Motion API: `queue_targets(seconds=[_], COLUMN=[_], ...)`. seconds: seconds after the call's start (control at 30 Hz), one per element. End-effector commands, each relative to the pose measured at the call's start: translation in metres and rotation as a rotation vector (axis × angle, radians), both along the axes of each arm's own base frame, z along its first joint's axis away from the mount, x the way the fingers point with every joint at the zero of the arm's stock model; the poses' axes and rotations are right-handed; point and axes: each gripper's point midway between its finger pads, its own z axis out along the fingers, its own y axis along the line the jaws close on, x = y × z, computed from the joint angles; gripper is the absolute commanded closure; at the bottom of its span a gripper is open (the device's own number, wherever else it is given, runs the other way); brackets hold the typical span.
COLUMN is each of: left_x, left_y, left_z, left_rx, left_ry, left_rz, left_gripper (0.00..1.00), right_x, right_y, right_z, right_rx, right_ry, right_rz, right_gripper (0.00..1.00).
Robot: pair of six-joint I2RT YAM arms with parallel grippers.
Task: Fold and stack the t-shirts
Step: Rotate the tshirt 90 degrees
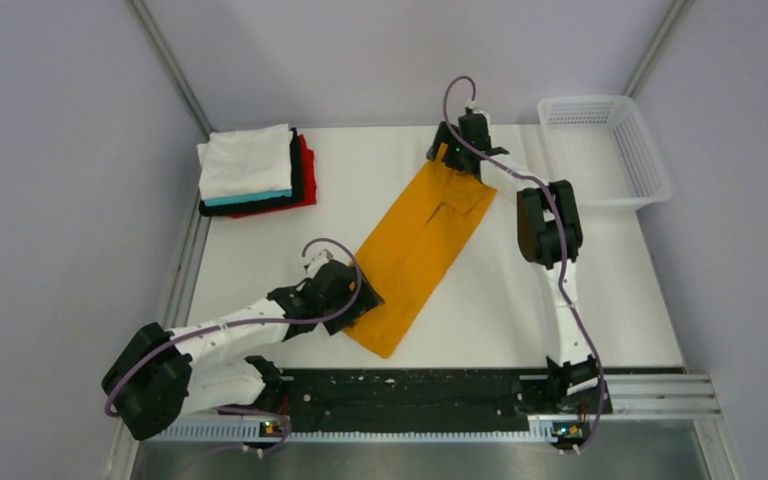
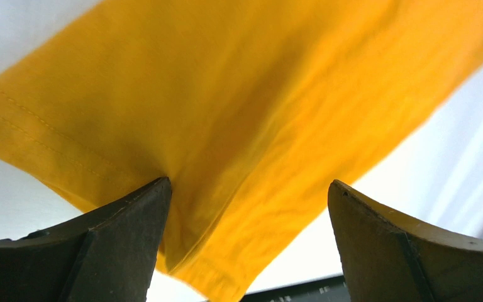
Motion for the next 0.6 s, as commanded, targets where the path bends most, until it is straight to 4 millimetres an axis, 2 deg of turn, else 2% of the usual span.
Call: queue_targets(seconds=[0.0, 0.17, 0.23, 0.37, 0.47, 0.57], left_x=[-0.008, -0.018, -0.021, -0.035, -0.041, -0.042], left_y=[-0.024, -0.054, -0.077, -0.113, -0.131, -0.137], left_z=[-0.011, -0.024, -0.022, -0.028, -0.032, -0.034], left_rx=[-0.064, -0.071, -0.093, -0.094, -0.098, -0.105], left_ry=[0.052, 0.079, 0.08, 0.107, 0.114, 0.11], left_rz=[-0.003, -0.067, -0.107, -0.17, -0.191, -0.192], left_gripper=[0.01, 0.01, 0.01, 0.01, 0.01, 0.01], right_x=[-0.022, -0.009, -0.006, -0.015, -0.02, -0.021], right_y=[0.031, 0.079, 0.101, 0.153, 0.176, 0.187], right_z=[-0.072, -0.061, -0.054, -0.039, -0.033, -0.025], right_rx=[0.066, 0.155, 0.165, 0.161, 0.189, 0.212], right_ry=[0.158, 0.083, 0.048, -0.028, -0.053, -0.076], right_rz=[0.125, 0.229, 0.275, 0.41, 0.438, 0.454], right_gripper=[0.07, 0.09, 0.09, 0.08, 0.08, 0.08])
